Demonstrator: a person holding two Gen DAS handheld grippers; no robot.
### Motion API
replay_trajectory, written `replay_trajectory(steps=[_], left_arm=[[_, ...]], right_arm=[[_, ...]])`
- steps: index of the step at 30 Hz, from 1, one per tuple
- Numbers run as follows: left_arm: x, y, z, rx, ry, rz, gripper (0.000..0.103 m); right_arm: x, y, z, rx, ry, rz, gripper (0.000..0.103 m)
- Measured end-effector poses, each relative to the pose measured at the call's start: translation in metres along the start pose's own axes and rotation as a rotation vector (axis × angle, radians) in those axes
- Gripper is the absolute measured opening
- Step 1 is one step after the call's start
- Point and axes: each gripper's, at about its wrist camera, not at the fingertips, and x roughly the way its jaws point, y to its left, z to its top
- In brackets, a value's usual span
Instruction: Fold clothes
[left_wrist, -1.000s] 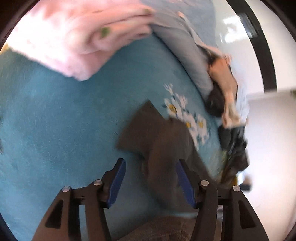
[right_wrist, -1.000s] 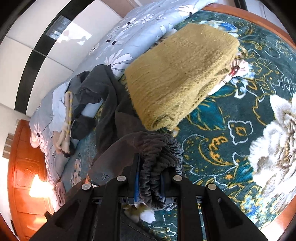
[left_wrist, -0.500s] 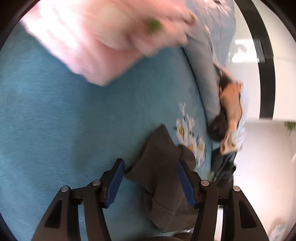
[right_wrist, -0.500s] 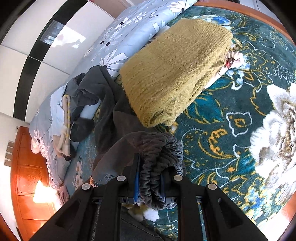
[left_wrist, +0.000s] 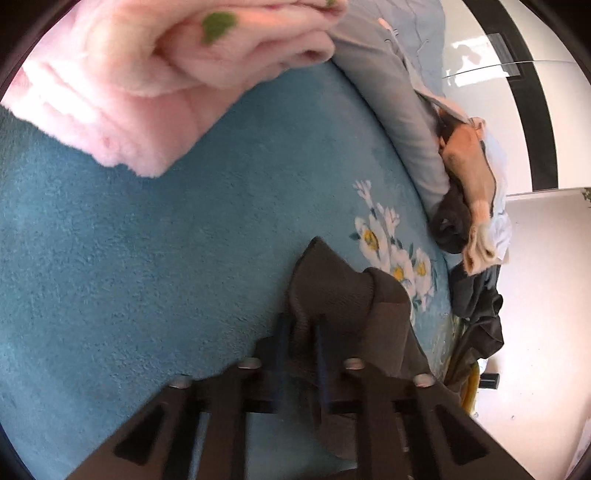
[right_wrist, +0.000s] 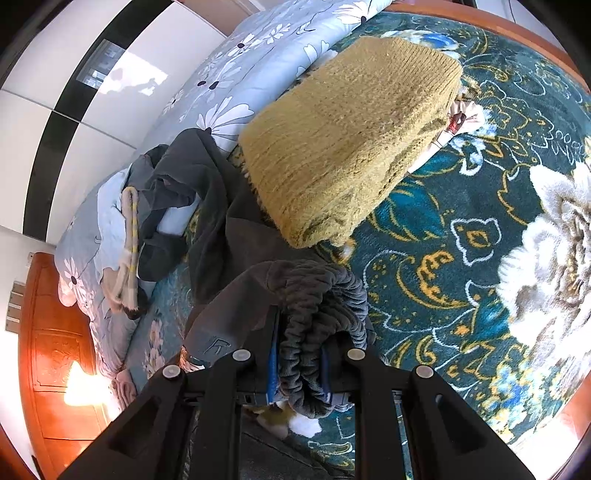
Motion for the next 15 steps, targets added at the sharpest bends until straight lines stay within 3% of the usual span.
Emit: replay_trajectory(steps=[4,6,9,15], left_arm=[[-0.038,-0.001,0.005,0.018,-0.142,0.007,0.006],[-0.055,-0.003,0.007,0.056,-0.193,0.053,0.004],[-0.057,-0.002,0.01,0.09,-0.192,0.131,0.004],[-0.045,0.002,0.011,0.113,-0.157,0.185,0.004]], right_arm=[[-0.003,0.003,-0.001,-0.016,-0.005,0.002,0.019],[-0.006,0.007,-0.001,-0.039,-0.009,0.002,0.019],[-0.008,0.009,-0.004,-0.077,-0.01,-0.015,0.019],[0.002,-0.002,-0.004,-0.069,0.009,-0.036,0.019]])
